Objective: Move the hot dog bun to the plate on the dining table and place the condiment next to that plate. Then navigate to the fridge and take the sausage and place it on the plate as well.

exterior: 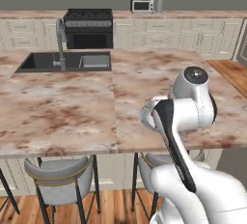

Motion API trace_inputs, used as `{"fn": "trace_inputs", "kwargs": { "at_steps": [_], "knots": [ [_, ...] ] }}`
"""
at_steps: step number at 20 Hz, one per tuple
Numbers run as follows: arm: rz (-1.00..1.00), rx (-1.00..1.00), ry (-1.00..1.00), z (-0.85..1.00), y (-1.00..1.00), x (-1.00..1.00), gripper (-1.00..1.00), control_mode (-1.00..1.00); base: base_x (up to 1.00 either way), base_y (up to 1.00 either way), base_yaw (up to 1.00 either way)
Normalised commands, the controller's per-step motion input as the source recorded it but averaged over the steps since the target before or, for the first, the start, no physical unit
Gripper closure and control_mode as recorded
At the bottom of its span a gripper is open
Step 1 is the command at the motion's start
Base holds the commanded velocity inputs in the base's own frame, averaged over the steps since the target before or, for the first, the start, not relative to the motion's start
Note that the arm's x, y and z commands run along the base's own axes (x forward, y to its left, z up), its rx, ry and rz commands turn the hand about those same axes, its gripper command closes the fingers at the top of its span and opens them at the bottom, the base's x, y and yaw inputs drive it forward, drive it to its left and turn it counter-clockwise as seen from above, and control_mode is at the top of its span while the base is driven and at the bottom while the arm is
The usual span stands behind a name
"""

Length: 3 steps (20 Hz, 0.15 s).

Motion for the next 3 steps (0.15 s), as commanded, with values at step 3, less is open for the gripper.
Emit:
{"fn": "trace_inputs", "kwargs": {
  "at_steps": [3],
  "knots": [
    [0.0,0.0,0.04,0.36,0.41,-1.0,-1.0,-1.0,0.0,0.0,0.0]
  ]
}}
